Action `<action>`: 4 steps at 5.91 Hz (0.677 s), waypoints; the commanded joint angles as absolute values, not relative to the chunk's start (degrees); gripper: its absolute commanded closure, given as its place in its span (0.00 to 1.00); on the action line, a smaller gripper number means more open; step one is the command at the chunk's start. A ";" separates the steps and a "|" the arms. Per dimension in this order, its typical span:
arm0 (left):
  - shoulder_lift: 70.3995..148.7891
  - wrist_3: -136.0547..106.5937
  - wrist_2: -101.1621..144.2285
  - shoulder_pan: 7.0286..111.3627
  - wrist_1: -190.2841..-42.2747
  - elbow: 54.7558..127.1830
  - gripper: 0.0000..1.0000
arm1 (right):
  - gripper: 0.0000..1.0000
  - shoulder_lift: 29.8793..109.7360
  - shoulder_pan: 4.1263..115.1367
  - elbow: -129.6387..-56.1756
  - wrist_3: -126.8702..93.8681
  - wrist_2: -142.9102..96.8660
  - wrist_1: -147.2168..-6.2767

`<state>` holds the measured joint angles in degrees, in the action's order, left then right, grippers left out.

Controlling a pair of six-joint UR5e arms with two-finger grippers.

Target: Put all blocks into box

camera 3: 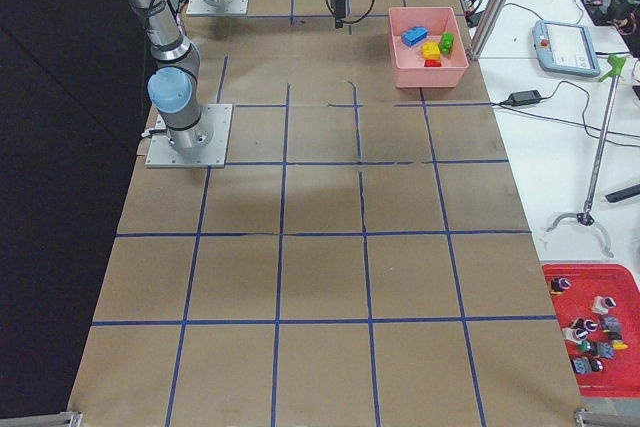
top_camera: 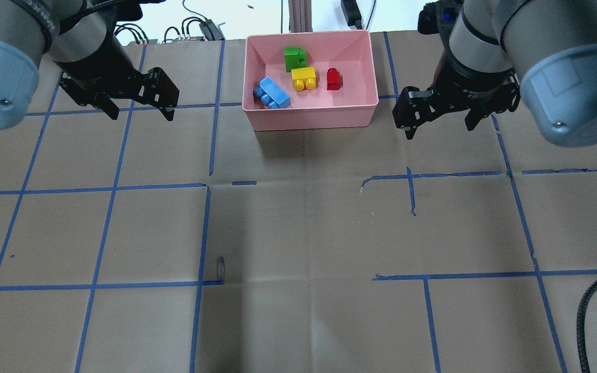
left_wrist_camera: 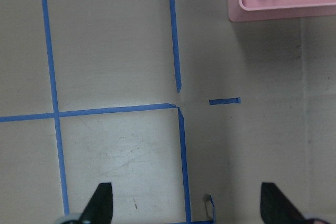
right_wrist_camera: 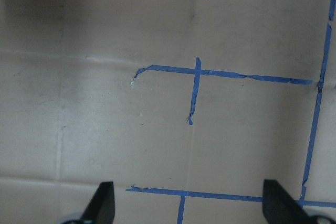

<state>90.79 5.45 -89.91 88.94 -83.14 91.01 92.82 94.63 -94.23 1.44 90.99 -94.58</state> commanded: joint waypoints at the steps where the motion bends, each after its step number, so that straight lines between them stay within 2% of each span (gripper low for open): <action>1: 90.79 5.45 -89.83 88.95 -83.14 90.97 0.00 | 0.00 92.37 94.66 -94.13 2.02 90.62 -94.57; 4: 90.70 5.45 -89.82 88.95 -83.06 91.32 0.00 | 0.00 92.73 94.75 -92.74 1.58 90.53 -94.66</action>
<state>90.77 5.45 -89.83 88.94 -83.12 91.14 92.78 94.72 -93.65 1.67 90.65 -94.59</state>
